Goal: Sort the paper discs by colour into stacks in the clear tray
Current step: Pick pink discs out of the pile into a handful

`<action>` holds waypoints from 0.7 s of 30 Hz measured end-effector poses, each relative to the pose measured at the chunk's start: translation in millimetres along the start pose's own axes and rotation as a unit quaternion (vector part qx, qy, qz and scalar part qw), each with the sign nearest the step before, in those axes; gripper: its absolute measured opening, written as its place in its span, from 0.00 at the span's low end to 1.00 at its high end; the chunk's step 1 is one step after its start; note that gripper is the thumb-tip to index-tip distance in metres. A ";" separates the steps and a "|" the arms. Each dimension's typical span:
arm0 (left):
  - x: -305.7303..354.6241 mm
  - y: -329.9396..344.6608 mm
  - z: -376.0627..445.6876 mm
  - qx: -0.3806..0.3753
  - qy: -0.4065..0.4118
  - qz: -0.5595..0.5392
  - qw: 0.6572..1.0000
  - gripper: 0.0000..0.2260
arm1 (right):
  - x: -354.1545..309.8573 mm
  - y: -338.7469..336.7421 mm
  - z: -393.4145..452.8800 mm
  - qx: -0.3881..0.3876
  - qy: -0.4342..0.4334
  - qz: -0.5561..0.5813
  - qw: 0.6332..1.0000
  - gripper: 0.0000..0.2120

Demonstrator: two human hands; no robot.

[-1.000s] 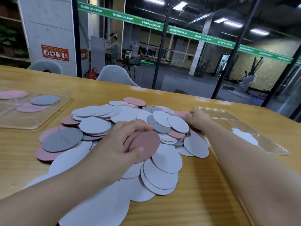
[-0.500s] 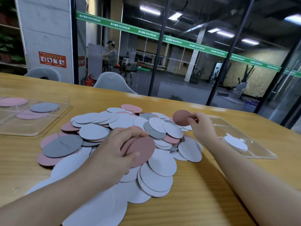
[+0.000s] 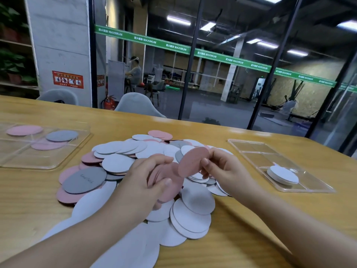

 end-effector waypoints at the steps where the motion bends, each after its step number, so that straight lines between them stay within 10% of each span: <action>1: 0.5 0.3 0.2 -0.001 0.002 -0.002 1.000 0.20 | -0.5 2.7 -0.7 -0.006 -0.002 -0.012 1.000 0.05; 21: 16.4 -7.4 13.7 -0.006 -0.015 0.044 0.999 0.21 | -17.9 12.1 24.4 -0.010 -0.063 -0.150 0.987 0.08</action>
Point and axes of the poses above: each hand's wrist, its own z-axis towards the middle knuckle, its own y-axis out of the palm, x = y × z, the point moved 5 cm from there along z, towards the middle knuckle, and after that the axes turned 1 degree about x, right-handed, at the moved point
